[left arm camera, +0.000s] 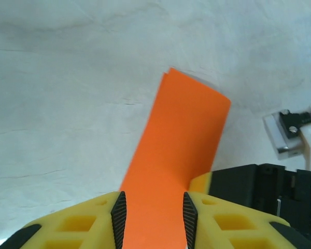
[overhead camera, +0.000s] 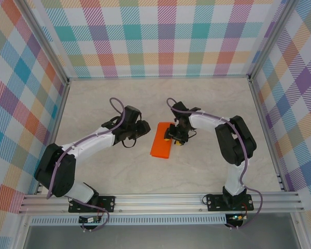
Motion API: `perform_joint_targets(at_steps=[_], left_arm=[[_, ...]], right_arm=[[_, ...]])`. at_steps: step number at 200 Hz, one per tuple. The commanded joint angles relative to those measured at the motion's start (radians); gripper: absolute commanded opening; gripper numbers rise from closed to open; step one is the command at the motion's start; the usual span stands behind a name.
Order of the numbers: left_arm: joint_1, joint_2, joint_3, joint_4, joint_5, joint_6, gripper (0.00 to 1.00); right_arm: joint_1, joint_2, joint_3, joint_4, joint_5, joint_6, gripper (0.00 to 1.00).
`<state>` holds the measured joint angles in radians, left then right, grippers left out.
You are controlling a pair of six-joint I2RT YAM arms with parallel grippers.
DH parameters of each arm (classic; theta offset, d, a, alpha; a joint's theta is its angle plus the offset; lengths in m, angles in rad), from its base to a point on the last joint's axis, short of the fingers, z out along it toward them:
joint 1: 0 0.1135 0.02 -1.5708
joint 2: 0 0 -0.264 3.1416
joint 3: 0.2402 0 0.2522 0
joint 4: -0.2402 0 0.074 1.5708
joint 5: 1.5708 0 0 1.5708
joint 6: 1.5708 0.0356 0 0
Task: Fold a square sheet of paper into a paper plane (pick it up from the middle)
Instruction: Fold the square sheet of paper in half at the center of the table.
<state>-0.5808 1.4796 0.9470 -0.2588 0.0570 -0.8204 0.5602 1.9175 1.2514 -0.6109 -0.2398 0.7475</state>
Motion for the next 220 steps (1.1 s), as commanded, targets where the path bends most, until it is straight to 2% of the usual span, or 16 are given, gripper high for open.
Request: perform_joint_targets(at_steps=[1,95,160,220], left_arm=[[0.014,-0.016,-0.049,-0.070,-0.074,-0.032,0.37],[0.016,0.005,-0.054,-0.040,-0.012,-0.027,0.38],[0.016,0.008,-0.054,-0.039,0.007,-0.026,0.39],[0.016,0.016,-0.047,-0.030,0.025,-0.019,0.39]], right_arm=[[-0.003,0.029,0.026,-0.045,0.012,0.000,0.52],[-0.002,0.053,0.067,-0.092,-0.008,-0.102,0.53],[-0.003,0.054,0.059,-0.097,0.043,-0.025,0.54],[-0.003,0.075,0.082,-0.137,0.039,-0.094,0.53]])
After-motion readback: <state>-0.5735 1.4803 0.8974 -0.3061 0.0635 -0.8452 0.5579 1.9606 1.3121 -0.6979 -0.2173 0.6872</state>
